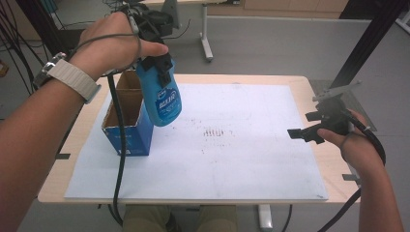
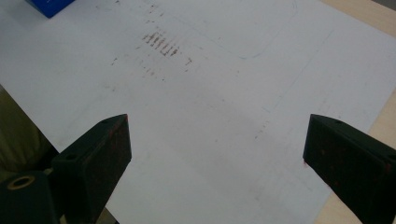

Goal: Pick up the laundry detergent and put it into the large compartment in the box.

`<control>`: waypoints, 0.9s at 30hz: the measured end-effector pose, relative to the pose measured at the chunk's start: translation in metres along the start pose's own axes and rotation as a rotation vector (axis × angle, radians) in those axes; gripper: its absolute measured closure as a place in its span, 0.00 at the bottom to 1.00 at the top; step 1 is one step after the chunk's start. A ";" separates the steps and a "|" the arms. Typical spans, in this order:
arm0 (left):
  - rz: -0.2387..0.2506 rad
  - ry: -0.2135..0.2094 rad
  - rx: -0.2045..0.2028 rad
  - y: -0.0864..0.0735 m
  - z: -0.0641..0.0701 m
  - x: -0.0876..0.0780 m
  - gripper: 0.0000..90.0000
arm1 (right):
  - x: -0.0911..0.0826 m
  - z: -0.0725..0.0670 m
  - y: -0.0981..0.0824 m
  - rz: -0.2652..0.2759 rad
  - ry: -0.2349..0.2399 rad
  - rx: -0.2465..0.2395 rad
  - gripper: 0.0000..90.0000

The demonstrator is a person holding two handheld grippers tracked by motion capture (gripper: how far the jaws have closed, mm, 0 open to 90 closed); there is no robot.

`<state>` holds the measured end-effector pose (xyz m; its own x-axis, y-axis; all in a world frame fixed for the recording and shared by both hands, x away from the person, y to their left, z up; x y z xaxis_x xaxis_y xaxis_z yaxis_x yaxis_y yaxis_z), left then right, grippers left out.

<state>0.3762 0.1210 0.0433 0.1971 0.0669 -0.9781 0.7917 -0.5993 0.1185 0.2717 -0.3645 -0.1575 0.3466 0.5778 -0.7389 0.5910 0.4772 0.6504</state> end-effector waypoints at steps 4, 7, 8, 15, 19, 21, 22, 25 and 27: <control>-0.019 0.011 -0.057 -0.004 -0.009 -0.004 0.42 | 0.001 0.001 0.003 -0.001 0.005 -0.006 0.08; -0.020 0.021 -0.068 -0.007 -0.013 -0.008 0.42 | 0.002 0.002 0.006 -0.001 0.008 -0.016 0.08; -0.014 0.020 -0.081 -0.009 -0.015 -0.008 0.42 | 0.003 0.003 0.008 0.000 0.010 -0.021 0.08; -0.032 0.035 -0.151 -0.013 -0.026 -0.014 0.42 | 0.002 0.004 0.014 -0.002 0.015 -0.037 0.09; -0.036 0.050 -0.198 -0.013 -0.029 -0.015 0.42 | 0.004 0.008 0.014 -0.004 0.019 -0.037 0.09; -0.051 0.042 -0.229 -0.013 -0.036 -0.016 0.42 | 0.006 0.012 0.013 -0.004 0.026 -0.034 0.09; -0.053 0.039 -0.237 -0.013 -0.039 -0.015 0.42 | 0.007 0.013 0.013 -0.006 0.028 -0.033 0.09; -0.057 0.032 -0.266 -0.015 -0.045 -0.016 0.42 | 0.008 0.016 0.013 -0.010 0.034 -0.034 0.09; -0.060 0.028 -0.296 -0.017 -0.051 -0.016 0.42 | 0.009 0.019 0.013 -0.009 0.035 -0.033 0.09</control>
Point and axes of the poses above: each handheld gripper's, and its own axes: x roughly forward along the jaws, y roughly out of its top, z roughly to its right, the point moved 2 cm from there along x, roughly forward along the jaws, and after that the axes turned 10 degrees about y, right-handed, at the moved point
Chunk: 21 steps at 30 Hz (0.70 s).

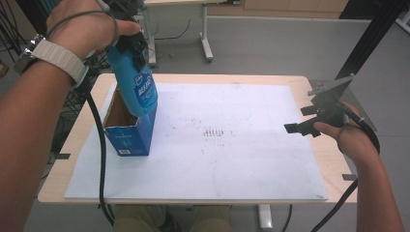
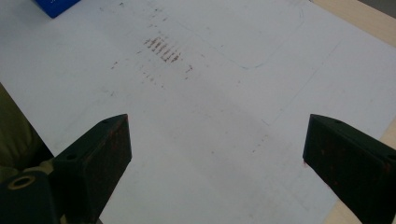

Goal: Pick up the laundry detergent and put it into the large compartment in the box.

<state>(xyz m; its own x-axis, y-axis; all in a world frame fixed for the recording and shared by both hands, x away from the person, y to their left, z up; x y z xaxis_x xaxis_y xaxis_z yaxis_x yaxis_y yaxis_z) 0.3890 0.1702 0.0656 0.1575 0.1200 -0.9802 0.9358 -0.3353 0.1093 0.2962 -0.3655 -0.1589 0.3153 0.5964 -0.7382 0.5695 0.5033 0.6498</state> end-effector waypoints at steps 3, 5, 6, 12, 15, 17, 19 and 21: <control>-0.011 -0.005 -0.047 -0.001 -0.010 0.000 0.42 | 0.000 0.003 0.001 -0.002 0.001 0.001 0.09; -0.012 -0.005 -0.072 -0.003 -0.016 0.000 0.42 | 0.001 0.005 0.001 -0.003 0.003 -0.002 0.09; -0.013 -0.001 -0.080 -0.004 -0.019 0.000 0.42 | 0.001 0.006 0.002 -0.003 0.003 -0.003 0.09; -0.016 0.007 -0.128 -0.006 -0.028 0.001 0.42 | 0.005 0.008 0.009 -0.011 0.011 -0.011 0.09; -0.019 0.007 -0.150 -0.007 -0.033 0.002 0.42 | 0.006 0.008 0.012 -0.013 0.010 -0.017 0.09; -0.020 0.009 -0.163 -0.008 -0.037 0.003 0.42 | 0.007 0.008 0.013 -0.013 0.011 -0.018 0.09; -0.024 0.010 -0.171 -0.007 -0.040 0.004 0.42 | 0.008 0.008 0.014 -0.020 0.011 -0.018 0.09; -0.024 0.010 -0.185 -0.008 -0.044 0.005 0.42 | 0.008 0.009 0.015 -0.021 0.012 -0.017 0.09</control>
Point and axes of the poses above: each handheld gripper's, and its own axes: x roughly forward along the jaws, y roughly out of its top, z roughly to its right, the point moved 2 cm from there along x, roughly forward along the jaws, and after that the axes turned 10 degrees about y, right-handed, at the moved point
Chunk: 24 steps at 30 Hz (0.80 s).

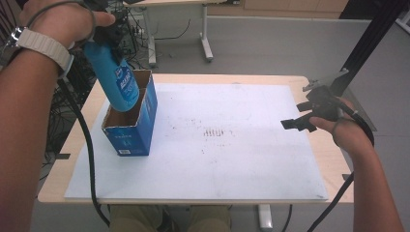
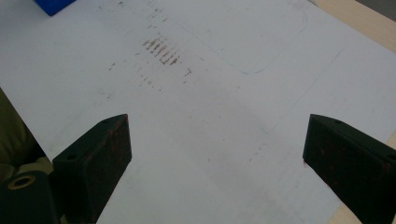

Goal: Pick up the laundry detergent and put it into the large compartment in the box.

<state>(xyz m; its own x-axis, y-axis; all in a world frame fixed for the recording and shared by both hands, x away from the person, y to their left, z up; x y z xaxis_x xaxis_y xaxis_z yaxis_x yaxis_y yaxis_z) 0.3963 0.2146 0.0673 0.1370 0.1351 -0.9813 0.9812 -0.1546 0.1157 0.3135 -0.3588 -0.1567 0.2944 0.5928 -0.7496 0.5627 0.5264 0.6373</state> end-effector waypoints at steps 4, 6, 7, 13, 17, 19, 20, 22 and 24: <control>-0.005 0.006 -0.022 0.002 -0.006 0.003 0.42 | 0.000 0.001 0.000 -0.002 0.000 0.002 0.09; 0.006 0.013 -0.027 0.002 -0.007 0.004 0.42 | 0.001 0.002 0.000 -0.002 0.002 0.002 0.09; -0.003 0.017 -0.033 0.004 -0.008 0.006 0.42 | 0.002 0.003 0.001 -0.003 0.002 0.002 0.09; -0.013 0.021 -0.048 0.010 -0.012 0.015 0.42 | 0.006 0.005 0.004 -0.006 0.009 0.002 0.09; -0.013 0.022 -0.059 0.013 -0.016 0.019 0.42 | 0.009 0.008 0.005 -0.009 0.013 -0.002 0.09; -0.017 0.024 -0.062 0.014 -0.016 0.020 0.42 | 0.010 0.010 0.006 -0.012 0.013 -0.014 0.09; -0.015 0.025 -0.063 0.014 -0.016 0.021 0.42 | 0.011 0.010 0.007 -0.011 0.015 -0.013 0.09; -0.017 0.027 -0.064 0.016 -0.017 0.022 0.42 | 0.012 0.010 0.007 -0.013 0.015 -0.014 0.09; -0.017 0.026 -0.068 0.016 -0.018 0.023 0.42 | 0.013 0.011 0.009 -0.013 0.017 -0.015 0.09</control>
Point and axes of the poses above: each handheld gripper's, and its own axes: x roughly forward along the jaws, y roughly out of its top, z roughly to its right, the point moved 2 cm from there along x, roughly forward along the jaws, and after that the axes turned 10 degrees about y, right-handed, at the moved point
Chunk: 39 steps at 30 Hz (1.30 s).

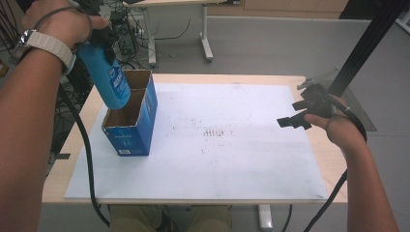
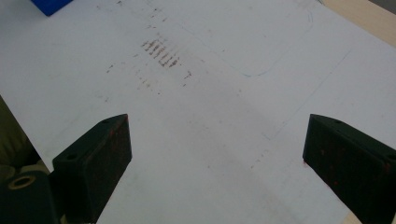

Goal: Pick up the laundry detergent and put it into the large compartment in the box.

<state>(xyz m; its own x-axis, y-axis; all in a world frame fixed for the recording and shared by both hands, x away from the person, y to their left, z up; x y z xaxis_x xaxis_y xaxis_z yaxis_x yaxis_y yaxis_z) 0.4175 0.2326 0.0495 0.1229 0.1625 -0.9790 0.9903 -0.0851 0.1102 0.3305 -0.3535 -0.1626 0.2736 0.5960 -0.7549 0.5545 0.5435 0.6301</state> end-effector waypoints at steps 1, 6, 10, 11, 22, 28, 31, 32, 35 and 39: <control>0.000 -0.002 -0.002 0.000 -0.001 0.000 0.42 | 0.000 0.000 0.000 0.000 0.000 0.000 0.09; -0.003 0.005 -0.008 0.001 -0.002 0.002 0.42 | 0.001 0.001 0.001 0.000 0.001 0.001 0.09; -0.005 0.009 -0.012 0.002 -0.003 0.003 0.42 | 0.003 0.002 0.003 -0.001 0.003 0.000 0.09; -0.003 0.009 -0.015 0.002 -0.003 0.003 0.42 | 0.003 0.002 0.003 -0.002 0.003 -0.002 0.09; -0.007 0.017 -0.046 0.003 -0.004 0.011 0.42 | 0.006 0.004 0.003 -0.005 0.010 0.005 0.09; -0.008 0.017 -0.047 0.005 -0.002 0.016 0.42 | 0.007 0.005 0.001 -0.004 0.014 0.013 0.09; -0.009 0.013 -0.053 0.006 -0.002 0.018 0.42 | 0.008 0.006 0.000 -0.005 0.014 0.016 0.09; -0.005 0.014 -0.053 0.006 -0.002 0.019 0.42 | 0.008 0.006 0.000 -0.006 0.014 0.015 0.09; -0.004 0.021 -0.051 0.007 -0.001 0.022 0.42 | 0.009 0.007 0.000 -0.006 0.014 0.017 0.09; 0.000 0.017 -0.054 0.007 -0.002 0.026 0.42 | 0.009 0.007 -0.001 -0.005 0.015 0.019 0.09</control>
<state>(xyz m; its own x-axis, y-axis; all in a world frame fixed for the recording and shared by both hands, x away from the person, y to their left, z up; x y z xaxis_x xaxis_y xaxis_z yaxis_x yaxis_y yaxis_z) 0.4275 0.2378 0.0247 0.1235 0.1793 -0.9760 0.9923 -0.0316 0.1198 0.3382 -0.3524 -0.1714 0.2594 0.6019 -0.7553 0.5704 0.5356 0.6227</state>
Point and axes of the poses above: each handheld gripper's, and its own axes: x roughly forward along the jaws, y roughly out of its top, z roughly to its right, the point moved 2 cm from there along x, roughly forward along the jaws, and after that the axes turned 10 degrees about y, right-handed, at the moved point
